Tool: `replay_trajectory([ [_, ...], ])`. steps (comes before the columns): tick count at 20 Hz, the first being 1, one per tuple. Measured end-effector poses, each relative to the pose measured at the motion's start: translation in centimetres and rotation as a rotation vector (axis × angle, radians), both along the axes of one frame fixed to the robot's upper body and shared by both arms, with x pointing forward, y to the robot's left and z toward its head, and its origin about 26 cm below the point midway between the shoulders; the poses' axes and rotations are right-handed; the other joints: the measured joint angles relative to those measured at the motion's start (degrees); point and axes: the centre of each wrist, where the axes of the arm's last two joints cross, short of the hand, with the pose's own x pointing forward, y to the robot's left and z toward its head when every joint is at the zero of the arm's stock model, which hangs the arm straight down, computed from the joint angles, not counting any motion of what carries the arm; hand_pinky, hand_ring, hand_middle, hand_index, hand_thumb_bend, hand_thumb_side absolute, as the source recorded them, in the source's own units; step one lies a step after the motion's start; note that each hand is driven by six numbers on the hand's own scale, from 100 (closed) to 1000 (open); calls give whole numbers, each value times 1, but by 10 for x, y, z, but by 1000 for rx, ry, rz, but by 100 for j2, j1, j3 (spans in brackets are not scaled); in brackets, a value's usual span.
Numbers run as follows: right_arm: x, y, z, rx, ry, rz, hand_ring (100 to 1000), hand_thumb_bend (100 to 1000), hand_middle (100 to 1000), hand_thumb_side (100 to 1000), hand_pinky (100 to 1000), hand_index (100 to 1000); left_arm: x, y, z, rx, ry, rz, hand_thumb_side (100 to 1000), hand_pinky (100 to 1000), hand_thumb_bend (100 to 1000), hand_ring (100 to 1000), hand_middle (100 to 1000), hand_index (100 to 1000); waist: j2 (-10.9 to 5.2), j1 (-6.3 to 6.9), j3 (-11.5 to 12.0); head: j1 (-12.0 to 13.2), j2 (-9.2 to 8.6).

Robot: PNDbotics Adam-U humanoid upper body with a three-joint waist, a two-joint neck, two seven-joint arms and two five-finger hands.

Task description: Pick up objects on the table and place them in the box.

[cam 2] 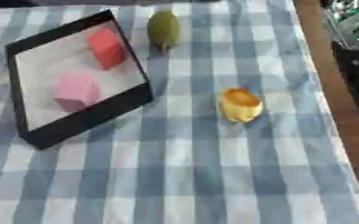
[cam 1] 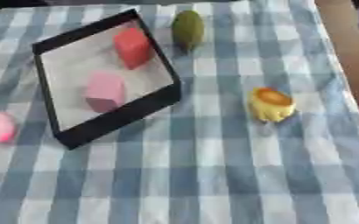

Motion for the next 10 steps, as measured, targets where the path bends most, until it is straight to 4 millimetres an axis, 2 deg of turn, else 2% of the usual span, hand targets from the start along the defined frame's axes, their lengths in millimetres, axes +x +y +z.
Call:
replay_trajectory([
  [10, 0, 0, 0, -5, 0, 1, 764, 484, 805, 617, 867, 862, 0, 0, 0, 0, -1, -1, 884, 791, 344, 819, 765, 924, 0, 0, 0, -25, 0],
])
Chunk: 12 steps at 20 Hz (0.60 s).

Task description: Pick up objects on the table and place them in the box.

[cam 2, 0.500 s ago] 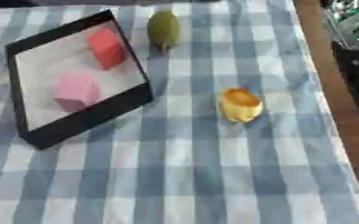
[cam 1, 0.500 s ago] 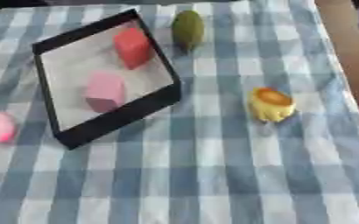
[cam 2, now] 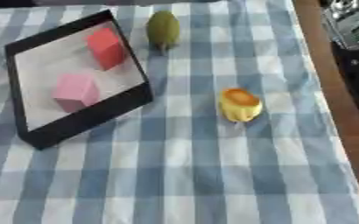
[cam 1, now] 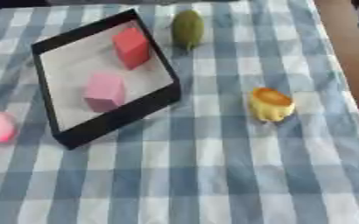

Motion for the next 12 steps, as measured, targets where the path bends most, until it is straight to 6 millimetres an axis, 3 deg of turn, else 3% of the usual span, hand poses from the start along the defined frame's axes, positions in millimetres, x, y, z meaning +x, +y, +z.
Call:
replay_trajectory([
  [6, 1, 10, 9, -100, -13, 14, 788, 540, 822, 585, 877, 874, 0, -1, 1, 1, -4, -3, 883, 790, 343, 819, 764, 924, 35, -2, 31, -31, 0],
  [12, 6, 42, 21, -357, 13, 64, 829, 549, 856, 492, 886, 897, 1, -3, 4, 0, -11, -7, 883, 790, 343, 820, 764, 924, 68, -22, 113, -141, 1],
])
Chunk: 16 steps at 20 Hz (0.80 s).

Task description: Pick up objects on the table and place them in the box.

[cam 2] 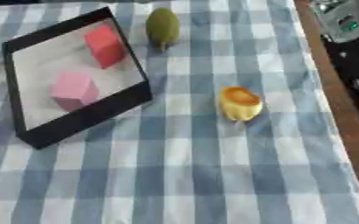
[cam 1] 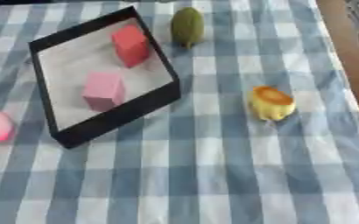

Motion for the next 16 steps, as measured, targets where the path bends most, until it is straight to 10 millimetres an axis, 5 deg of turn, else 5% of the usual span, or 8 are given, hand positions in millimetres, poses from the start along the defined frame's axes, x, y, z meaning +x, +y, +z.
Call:
replay_trajectory([
  [4, 6, 28, -6, -199, 53, 3, 831, 586, 858, 375, 885, 897, 2, -4, 0, -7, -1, -12, 883, 790, 343, 820, 764, 924, 4, 0, 64, -145, 0],
  [5, 7, 33, -9, -231, 66, 6, 835, 627, 860, 289, 885, 897, 2, -5, 0, -8, 0, -14, 883, 790, 342, 820, 764, 923, 4, 0, 74, -167, 1],
  [9, 10, 44, -14, -307, 103, 13, 830, 653, 857, 254, 883, 896, 3, -8, 1, -7, -2, -22, 885, 790, 340, 820, 764, 923, 4, 0, 87, -205, 1],
  [16, 10, 47, 4, -318, 95, 53, 830, 674, 856, 181, 885, 894, 4, -9, 3, -2, -4, -25, 890, 791, 333, 821, 763, 923, 74, -94, 94, -180, 1],
])
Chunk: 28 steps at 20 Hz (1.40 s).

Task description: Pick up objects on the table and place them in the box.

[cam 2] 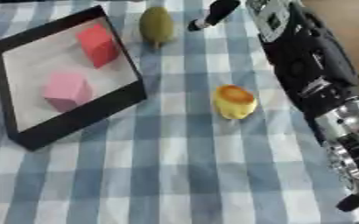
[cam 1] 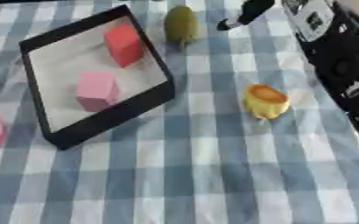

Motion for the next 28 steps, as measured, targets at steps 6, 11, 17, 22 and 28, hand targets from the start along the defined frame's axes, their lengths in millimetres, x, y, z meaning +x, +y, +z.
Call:
replay_trajectory([
  [6, -2, 3, 10, 6, 13, 62, 823, 670, 851, 210, 881, 893, 1, -4, 6, 6, -15, -12, 892, 791, 329, 817, 762, 923, 90, -26, 55, -23, 0],
  [11, -4, 8, 14, 36, 30, 99, 819, 670, 847, 202, 879, 891, 1, -5, 8, 7, -24, -16, 891, 791, 330, 815, 761, 923, 170, -56, 116, -124, -120],
  [17, -5, 12, 14, 47, 40, 121, 818, 669, 846, 200, 879, 891, 0, -8, 13, 9, -40, -23, 890, 791, 330, 814, 761, 923, 273, -59, 197, -312, -668],
  [22, -5, 14, 14, 45, 41, 126, 817, 668, 845, 198, 878, 890, 0, -10, 17, 10, -53, -29, 892, 792, 329, 813, 761, 923, 312, -59, 243, -437, -991],
  [28, -4, 14, 13, 47, 37, 126, 814, 665, 843, 195, 876, 888, 0, -12, 19, 8, -60, -34, 892, 792, 329, 813, 761, 923, 369, -59, 334, -530, -1069],
])
